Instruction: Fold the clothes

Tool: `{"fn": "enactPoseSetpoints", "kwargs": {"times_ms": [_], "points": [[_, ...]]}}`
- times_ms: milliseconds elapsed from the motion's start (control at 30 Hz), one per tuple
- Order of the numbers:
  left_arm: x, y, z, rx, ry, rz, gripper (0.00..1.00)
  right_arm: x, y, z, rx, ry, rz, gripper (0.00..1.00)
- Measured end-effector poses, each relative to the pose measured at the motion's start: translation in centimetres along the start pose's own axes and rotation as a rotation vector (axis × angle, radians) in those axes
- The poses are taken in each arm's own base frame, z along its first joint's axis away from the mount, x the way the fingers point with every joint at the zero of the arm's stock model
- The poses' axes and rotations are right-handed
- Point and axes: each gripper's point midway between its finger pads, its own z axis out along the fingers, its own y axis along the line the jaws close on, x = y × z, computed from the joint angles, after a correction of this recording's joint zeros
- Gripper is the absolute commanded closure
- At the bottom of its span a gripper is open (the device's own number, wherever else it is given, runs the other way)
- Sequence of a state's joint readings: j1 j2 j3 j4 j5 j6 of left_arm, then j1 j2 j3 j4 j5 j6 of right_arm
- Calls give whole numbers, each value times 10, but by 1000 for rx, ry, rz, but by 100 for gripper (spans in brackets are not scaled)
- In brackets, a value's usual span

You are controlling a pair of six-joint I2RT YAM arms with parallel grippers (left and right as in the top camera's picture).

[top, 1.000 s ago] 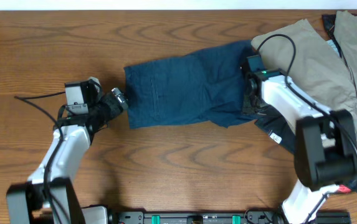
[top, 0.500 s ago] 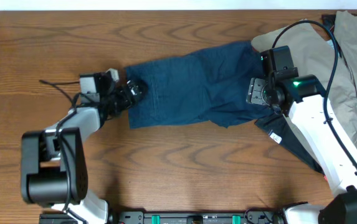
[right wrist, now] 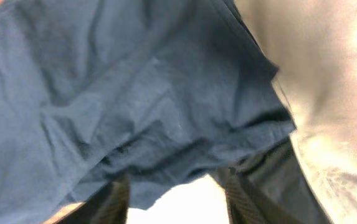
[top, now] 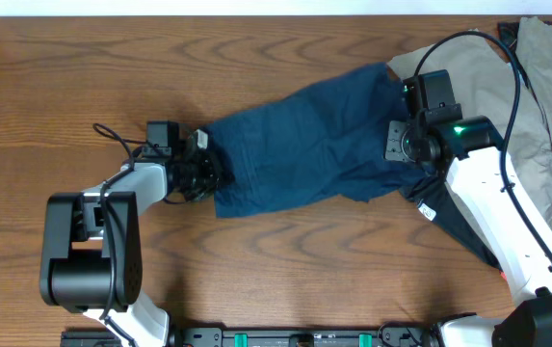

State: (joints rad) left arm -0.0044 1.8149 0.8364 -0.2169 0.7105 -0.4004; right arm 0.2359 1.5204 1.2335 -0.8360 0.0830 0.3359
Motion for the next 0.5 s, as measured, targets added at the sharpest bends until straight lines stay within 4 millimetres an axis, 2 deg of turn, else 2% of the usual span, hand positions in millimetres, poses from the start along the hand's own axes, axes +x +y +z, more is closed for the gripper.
{"fn": "enactPoseSetpoints", "kwargs": {"times_ms": [167, 300, 500], "points": [[28, 13, -18, -66, 66, -58, 94, 1, 27, 4, -144, 22, -69, 97], [44, 4, -45, -91, 54, -46, 94, 14, 50, 16, -227, 84, -110, 99], [51, -32, -93, -48, -67, 59, 94, 48, 102, 50, -353, 215, -198, 99]]}}
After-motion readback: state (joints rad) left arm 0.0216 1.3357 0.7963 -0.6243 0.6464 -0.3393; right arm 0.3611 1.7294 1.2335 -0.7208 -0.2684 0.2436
